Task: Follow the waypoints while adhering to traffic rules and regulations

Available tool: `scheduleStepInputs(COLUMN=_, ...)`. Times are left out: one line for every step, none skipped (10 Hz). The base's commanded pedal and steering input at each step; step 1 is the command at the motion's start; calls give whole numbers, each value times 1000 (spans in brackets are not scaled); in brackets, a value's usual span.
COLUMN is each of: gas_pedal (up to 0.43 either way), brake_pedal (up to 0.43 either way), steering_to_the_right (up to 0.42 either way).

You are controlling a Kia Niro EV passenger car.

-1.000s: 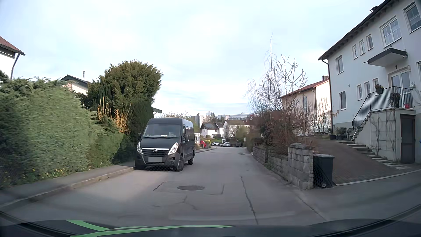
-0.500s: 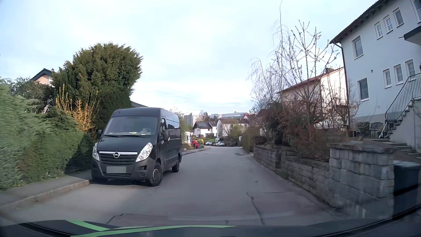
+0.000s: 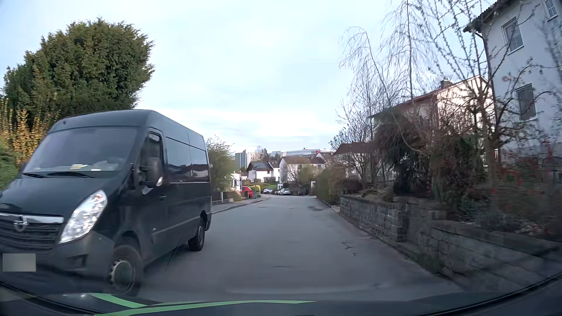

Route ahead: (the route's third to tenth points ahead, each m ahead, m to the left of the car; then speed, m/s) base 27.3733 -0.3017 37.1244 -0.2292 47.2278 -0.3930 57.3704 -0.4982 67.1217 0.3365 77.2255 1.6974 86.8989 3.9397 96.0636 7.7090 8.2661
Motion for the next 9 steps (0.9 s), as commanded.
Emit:
scheduleStepInputs(gas_pedal=59, brake_pedal=0, steering_to_the_right=30)
scheduleStepInputs(gas_pedal=59, brake_pedal=0, steering_to_the_right=30)
scheduleStepInputs(gas_pedal=59, brake_pedal=0, steering_to_the_right=30)
scheduleStepInputs(gas_pedal=59, brake_pedal=0, steering_to_the_right=26)
scheduleStepInputs(gas_pedal=47, brake_pedal=0, steering_to_the_right=20)
scheduleStepInputs(gas_pedal=47, brake_pedal=0, steering_to_the_right=15)
scheduleStepInputs(gas_pedal=47, brake_pedal=0, steering_to_the_right=14)
scheduleStepInputs(gas_pedal=47, brake_pedal=0, steering_to_the_right=12)
scheduleStepInputs(gas_pedal=47, brake_pedal=0, steering_to_the_right=10)
